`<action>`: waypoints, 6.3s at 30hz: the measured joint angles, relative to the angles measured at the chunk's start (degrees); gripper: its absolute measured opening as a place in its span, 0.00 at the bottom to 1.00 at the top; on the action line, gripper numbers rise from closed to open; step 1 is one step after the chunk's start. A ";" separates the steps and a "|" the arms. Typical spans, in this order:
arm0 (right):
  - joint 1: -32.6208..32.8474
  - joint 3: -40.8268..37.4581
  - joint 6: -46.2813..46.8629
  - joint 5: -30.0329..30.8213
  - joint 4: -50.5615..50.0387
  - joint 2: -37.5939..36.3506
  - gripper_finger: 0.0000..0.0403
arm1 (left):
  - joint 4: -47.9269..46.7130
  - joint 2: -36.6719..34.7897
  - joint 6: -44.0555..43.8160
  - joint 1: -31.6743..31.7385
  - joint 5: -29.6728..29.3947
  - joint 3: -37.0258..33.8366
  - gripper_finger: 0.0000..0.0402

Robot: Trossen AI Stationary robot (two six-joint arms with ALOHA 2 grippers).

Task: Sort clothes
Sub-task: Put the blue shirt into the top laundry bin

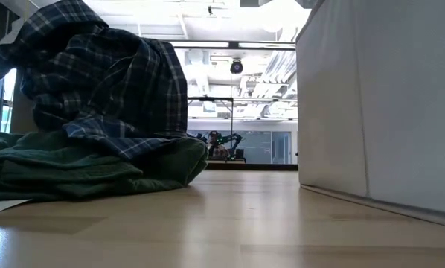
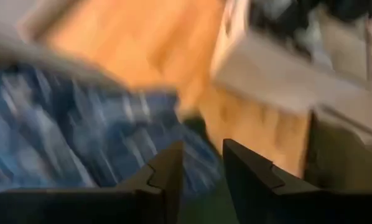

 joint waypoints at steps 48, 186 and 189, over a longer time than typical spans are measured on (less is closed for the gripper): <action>0.02 -0.04 1.30 0.00 0.00 0.00 0.38 | -1.74 7.16 0.73 16.82 -13.88 -2.93 0.00; -0.26 -0.04 0.89 1.88 4.31 0.02 0.38 | 36.40 19.69 -44.62 -25.55 -24.83 -50.57 0.53; -0.26 -0.04 -0.04 1.92 4.31 0.02 0.38 | 39.62 19.62 -44.35 -25.53 -22.61 -52.73 0.44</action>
